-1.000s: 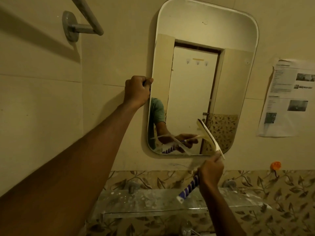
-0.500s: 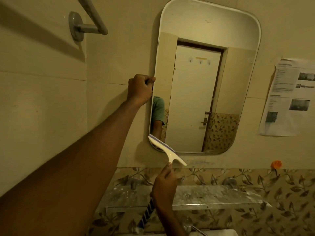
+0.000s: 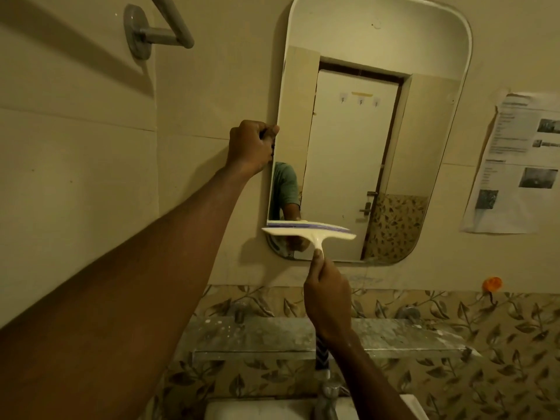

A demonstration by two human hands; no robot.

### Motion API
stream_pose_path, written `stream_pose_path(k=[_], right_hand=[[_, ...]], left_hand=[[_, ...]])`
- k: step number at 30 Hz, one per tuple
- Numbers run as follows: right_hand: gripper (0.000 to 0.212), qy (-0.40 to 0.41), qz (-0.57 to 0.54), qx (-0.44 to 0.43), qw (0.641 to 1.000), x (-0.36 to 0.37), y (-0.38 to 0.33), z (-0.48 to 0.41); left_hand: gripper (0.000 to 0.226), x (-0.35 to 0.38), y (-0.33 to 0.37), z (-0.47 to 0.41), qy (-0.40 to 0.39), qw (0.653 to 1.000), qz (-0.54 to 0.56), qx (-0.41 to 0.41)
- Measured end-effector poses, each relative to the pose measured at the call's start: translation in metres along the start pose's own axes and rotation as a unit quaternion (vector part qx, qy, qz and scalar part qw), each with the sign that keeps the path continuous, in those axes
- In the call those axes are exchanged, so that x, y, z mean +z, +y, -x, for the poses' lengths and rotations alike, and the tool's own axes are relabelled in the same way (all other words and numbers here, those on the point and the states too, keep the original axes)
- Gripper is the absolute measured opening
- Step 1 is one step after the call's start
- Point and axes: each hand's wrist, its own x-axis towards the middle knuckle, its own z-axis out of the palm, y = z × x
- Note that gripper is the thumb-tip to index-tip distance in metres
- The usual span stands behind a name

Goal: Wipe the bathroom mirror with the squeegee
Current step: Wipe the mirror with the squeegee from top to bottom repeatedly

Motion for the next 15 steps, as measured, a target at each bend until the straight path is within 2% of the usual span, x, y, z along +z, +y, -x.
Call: stream_pose_path(k=[9, 15], right_hand=[[0.039, -0.063, 0.12, -0.046, 0.99, 0.003, 0.034, 0.028], [0.037, -0.028, 0.078, -0.101, 0.991, -0.003, 0.009, -0.009]], left_hand=[[0.029, 0.002, -0.002, -0.001, 0.007, 1.0, -0.003, 0.0], [0.029, 0.002, 0.0, 0.001, 0.006, 1.0, -0.004, 0.0]])
